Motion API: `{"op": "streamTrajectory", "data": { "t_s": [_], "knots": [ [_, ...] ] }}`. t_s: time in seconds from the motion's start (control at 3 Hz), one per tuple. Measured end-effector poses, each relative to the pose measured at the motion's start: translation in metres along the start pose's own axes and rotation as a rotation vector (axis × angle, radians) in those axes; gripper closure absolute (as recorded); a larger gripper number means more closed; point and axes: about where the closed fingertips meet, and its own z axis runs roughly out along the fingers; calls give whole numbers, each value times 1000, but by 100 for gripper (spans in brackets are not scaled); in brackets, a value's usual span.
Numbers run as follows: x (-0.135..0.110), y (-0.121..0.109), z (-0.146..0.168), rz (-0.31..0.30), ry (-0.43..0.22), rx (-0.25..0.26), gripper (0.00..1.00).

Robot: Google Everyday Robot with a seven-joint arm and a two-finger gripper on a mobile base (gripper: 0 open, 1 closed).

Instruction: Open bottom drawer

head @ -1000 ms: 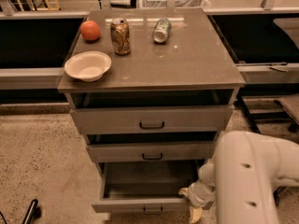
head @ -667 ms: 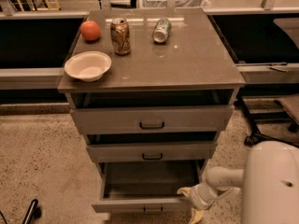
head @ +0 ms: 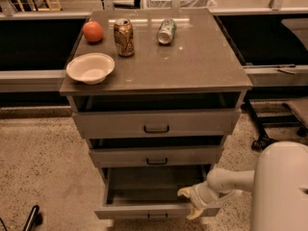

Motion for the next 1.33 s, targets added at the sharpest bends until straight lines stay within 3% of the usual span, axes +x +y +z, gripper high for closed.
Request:
{"op": "streamTrajectory", "data": {
  "t_s": [0.33, 0.67, 1.0, 1.33],
  "knots": [
    [20, -27, 9, 52, 33, 67, 62],
    [50, -51, 13, 110, 14, 152, 86],
    [74, -65, 25, 175, 14, 188, 100],
    [97, -57, 58, 265, 8, 142, 100]
  ]
}}
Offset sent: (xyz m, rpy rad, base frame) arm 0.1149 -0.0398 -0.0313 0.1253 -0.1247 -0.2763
